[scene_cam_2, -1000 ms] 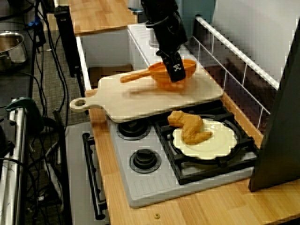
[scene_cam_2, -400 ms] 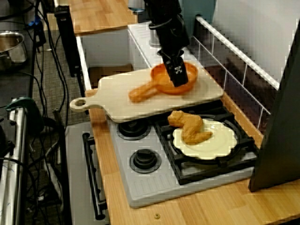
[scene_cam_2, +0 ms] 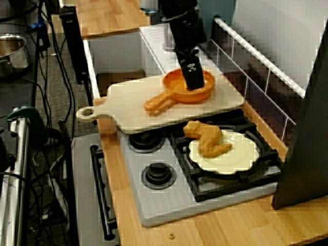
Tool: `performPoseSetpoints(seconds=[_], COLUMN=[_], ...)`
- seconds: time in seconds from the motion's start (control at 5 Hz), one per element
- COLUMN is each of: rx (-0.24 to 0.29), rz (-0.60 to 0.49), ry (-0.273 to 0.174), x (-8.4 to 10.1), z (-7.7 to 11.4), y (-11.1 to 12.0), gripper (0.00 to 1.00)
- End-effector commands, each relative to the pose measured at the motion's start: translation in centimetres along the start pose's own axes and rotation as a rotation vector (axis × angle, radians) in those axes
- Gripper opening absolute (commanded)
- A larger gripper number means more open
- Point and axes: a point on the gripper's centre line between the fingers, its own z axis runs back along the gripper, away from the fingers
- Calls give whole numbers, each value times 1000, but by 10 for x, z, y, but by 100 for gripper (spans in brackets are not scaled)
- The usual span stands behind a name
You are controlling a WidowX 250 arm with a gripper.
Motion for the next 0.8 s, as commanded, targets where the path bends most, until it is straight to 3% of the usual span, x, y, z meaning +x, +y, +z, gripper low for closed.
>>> performPoseSetpoints(seconds=[0.0, 0.6], rx=[-52, -71], rz=[-125, -205], ry=[-40, -25], x=[4, 2], z=[26, 31], y=[-10, -26], gripper=[100, 100])
